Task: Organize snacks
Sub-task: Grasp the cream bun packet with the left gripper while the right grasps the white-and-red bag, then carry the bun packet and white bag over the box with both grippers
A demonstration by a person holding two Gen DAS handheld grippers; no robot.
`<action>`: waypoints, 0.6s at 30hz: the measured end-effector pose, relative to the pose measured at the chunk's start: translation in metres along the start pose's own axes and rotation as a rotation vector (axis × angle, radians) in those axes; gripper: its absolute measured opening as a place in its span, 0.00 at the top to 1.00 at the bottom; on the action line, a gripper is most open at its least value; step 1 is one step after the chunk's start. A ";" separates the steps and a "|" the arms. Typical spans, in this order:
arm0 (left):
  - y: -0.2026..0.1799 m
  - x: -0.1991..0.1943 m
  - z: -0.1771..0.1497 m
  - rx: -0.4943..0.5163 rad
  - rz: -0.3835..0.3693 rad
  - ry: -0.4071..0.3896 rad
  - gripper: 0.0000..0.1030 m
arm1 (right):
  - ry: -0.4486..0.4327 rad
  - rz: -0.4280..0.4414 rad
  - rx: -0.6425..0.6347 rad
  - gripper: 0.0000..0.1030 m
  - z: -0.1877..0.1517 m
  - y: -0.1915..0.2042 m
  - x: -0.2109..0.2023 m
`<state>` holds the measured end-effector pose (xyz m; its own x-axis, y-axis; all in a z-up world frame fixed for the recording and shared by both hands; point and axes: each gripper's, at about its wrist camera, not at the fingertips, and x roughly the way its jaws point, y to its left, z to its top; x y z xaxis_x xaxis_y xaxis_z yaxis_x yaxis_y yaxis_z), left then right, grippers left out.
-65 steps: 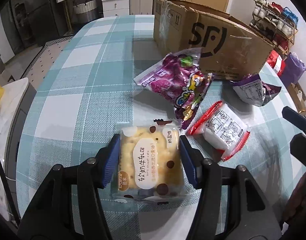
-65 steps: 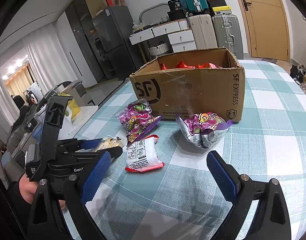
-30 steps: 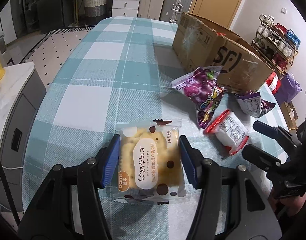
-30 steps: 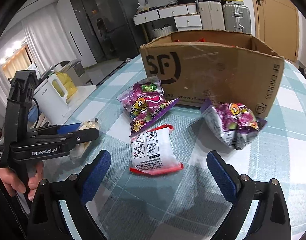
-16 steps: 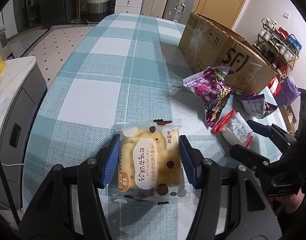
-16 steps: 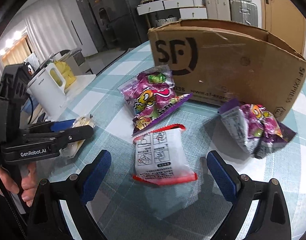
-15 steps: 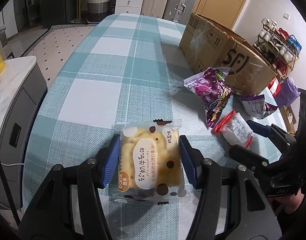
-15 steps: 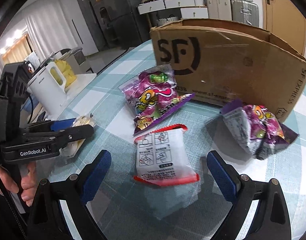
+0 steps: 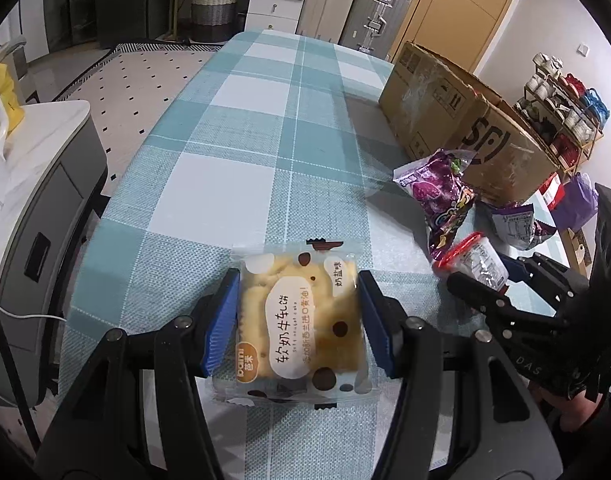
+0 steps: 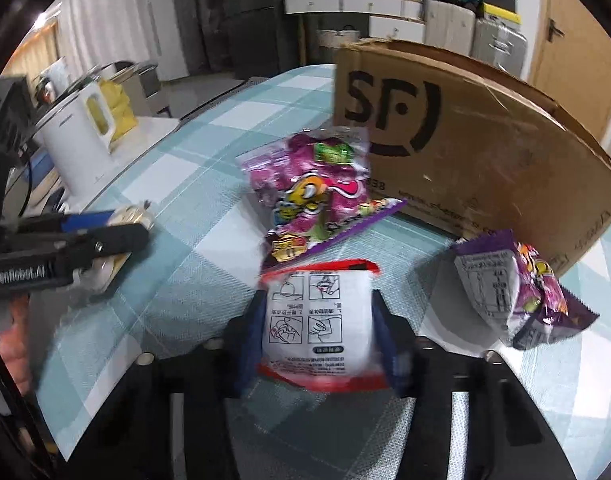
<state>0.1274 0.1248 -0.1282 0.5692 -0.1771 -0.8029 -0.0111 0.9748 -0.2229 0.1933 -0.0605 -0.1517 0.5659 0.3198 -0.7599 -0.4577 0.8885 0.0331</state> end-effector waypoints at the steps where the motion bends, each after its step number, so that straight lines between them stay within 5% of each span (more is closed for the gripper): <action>1: 0.000 -0.002 0.000 0.002 0.002 -0.003 0.47 | 0.000 0.006 -0.005 0.56 0.000 0.000 -0.001; 18: -0.032 -0.026 -0.009 0.049 -0.020 -0.017 0.47 | -0.078 0.084 0.046 0.57 -0.014 -0.012 -0.043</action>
<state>0.1061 0.0974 -0.1052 0.5832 -0.1949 -0.7886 0.0404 0.9765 -0.2115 0.1647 -0.0901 -0.1284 0.5795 0.4171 -0.7001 -0.4752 0.8709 0.1255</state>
